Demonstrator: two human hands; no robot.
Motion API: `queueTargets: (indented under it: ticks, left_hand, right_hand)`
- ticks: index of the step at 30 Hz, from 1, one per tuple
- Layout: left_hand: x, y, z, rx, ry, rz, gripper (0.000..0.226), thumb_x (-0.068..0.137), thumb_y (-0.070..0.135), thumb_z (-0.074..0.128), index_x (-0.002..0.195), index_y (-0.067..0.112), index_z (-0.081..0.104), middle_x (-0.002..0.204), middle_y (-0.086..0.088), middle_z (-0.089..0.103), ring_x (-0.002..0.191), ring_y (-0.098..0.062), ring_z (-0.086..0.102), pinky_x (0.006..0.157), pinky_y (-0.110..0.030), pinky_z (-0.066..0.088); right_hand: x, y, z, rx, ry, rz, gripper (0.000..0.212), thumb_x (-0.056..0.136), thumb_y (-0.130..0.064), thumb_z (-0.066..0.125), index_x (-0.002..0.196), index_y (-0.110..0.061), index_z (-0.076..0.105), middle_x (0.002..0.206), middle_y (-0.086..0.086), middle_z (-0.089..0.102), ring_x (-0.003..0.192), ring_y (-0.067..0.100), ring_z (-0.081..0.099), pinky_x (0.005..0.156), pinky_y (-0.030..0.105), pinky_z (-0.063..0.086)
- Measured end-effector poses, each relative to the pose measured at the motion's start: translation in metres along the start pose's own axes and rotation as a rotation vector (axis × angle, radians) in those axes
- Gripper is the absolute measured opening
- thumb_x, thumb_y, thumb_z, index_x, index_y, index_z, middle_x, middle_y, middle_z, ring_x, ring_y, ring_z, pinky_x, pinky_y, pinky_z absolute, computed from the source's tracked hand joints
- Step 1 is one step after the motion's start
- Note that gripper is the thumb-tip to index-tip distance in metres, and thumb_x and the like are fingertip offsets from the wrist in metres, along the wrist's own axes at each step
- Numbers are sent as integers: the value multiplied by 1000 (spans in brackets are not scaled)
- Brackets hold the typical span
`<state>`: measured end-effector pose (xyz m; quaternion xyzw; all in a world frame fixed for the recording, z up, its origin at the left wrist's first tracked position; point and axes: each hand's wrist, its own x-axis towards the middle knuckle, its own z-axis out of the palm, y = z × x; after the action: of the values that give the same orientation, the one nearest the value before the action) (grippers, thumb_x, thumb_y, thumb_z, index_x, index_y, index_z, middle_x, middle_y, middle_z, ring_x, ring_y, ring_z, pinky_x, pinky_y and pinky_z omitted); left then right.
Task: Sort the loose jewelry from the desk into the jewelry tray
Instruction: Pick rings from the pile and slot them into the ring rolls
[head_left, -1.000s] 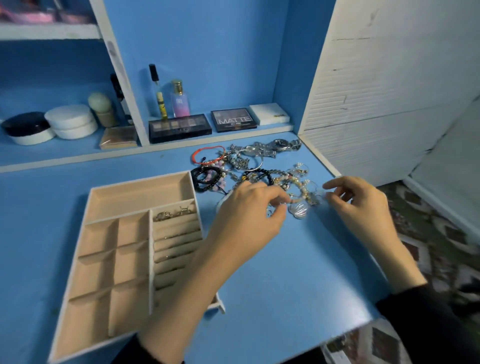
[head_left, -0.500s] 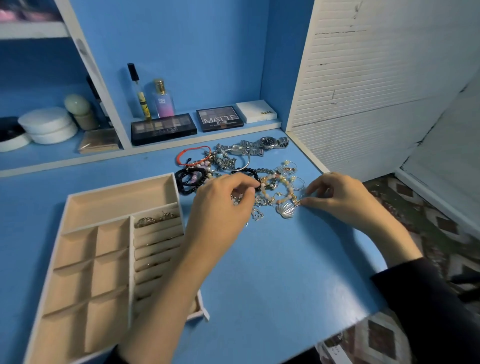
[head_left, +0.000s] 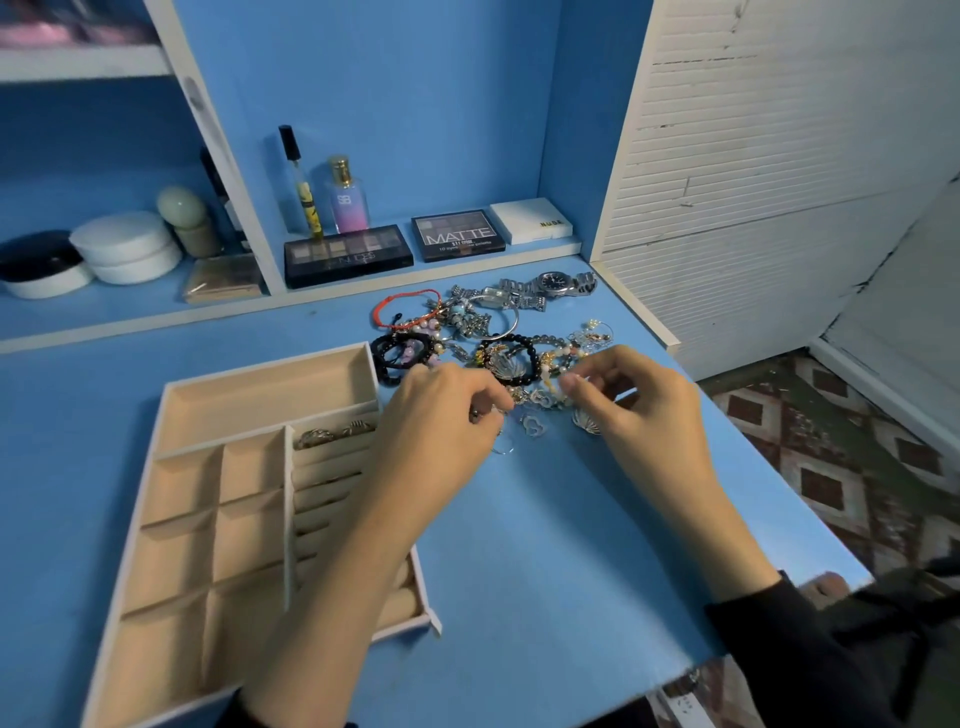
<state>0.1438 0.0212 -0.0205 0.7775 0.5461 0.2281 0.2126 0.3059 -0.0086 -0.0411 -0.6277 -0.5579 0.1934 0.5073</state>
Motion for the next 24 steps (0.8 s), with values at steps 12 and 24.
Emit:
queueTargets:
  ticks: [12,24]
  left_hand:
    - [5,-2,-8,254,-258,161,22,81,41,64,104,39,63,86,10,44,97,-13,35,76,-29,34]
    - [-6,-4,-13,47,-144,131,11,76,27,72,71,29,63,64,17,58,68,-1,54,66,-24,46]
  right_hand:
    - [-6,-1,15,-5,-55,-53,8,81,-16,69,74,-15,65,57,-4,55,52,4,46,51,10,33]
    - [-10,0,12,-3,-35,-73,5,80,-17,71,76,-18,69,60,-1,59,55,6,49,54,12,36]
